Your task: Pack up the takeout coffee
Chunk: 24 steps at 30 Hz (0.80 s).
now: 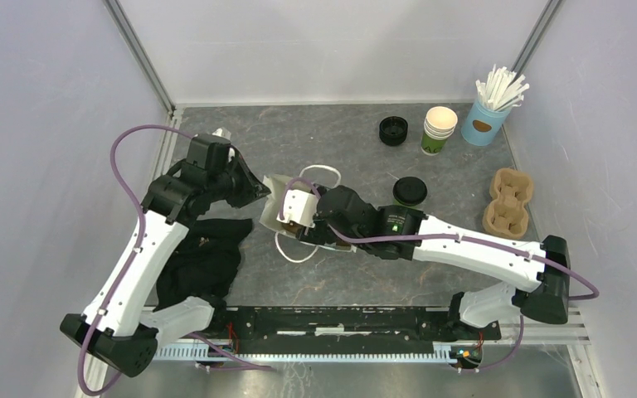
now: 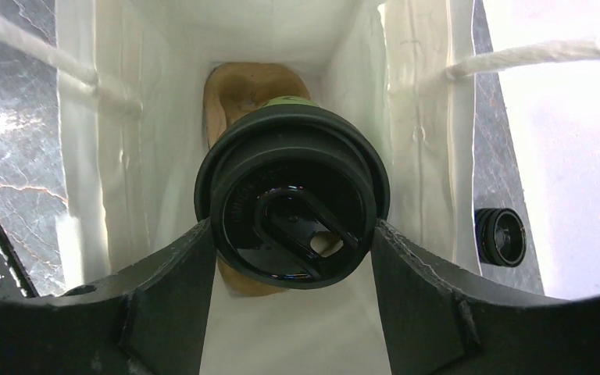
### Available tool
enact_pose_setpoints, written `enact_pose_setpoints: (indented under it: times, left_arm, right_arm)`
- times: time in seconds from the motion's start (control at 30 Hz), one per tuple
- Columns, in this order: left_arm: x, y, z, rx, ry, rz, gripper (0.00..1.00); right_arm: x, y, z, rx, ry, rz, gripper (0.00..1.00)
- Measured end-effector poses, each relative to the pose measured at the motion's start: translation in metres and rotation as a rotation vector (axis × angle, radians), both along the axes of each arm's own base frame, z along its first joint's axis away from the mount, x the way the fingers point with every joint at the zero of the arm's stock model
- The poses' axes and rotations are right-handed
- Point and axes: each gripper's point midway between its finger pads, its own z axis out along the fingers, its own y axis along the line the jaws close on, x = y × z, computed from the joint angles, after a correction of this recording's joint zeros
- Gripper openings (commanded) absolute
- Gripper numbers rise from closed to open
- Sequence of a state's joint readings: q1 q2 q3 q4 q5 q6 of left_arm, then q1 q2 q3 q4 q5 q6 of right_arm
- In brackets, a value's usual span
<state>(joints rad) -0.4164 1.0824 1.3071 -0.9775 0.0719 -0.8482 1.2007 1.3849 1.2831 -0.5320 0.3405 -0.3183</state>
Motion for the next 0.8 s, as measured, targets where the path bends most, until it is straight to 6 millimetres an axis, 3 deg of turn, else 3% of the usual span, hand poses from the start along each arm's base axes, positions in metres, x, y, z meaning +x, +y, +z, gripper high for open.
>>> enact_pose_setpoints:
  times: [0.13,0.3,0.4,0.63,0.73,0.8]
  left_arm:
    - [-0.001,0.001,0.001,0.0,0.0,-0.001,0.2]
    - [-0.001,0.009,-0.001,0.058,0.01,0.013,0.57]
    - [-0.003,0.016,-0.003,0.088,0.014,0.026,0.68]
    - [-0.016,0.018,-0.004,0.068,-0.009,0.01,0.7]
    - [-0.011,0.013,-0.004,0.067,-0.029,-0.02,0.63]
    - [-0.006,0.007,-0.008,0.084,-0.039,-0.052,0.53]
  right_arm:
    - [0.0,0.008,0.009,0.024,0.009,0.015,0.17]
    - [0.007,0.016,0.024,0.077,0.015,-0.007,0.17]
    - [0.01,0.014,0.023,0.085,0.026,-0.023,0.17]
    - [0.01,0.015,0.021,0.098,0.047,-0.024,0.17]
    - [0.008,0.017,0.02,0.1,0.058,-0.015,0.17]
    - [0.008,0.018,0.018,0.099,0.064,-0.015,0.17]
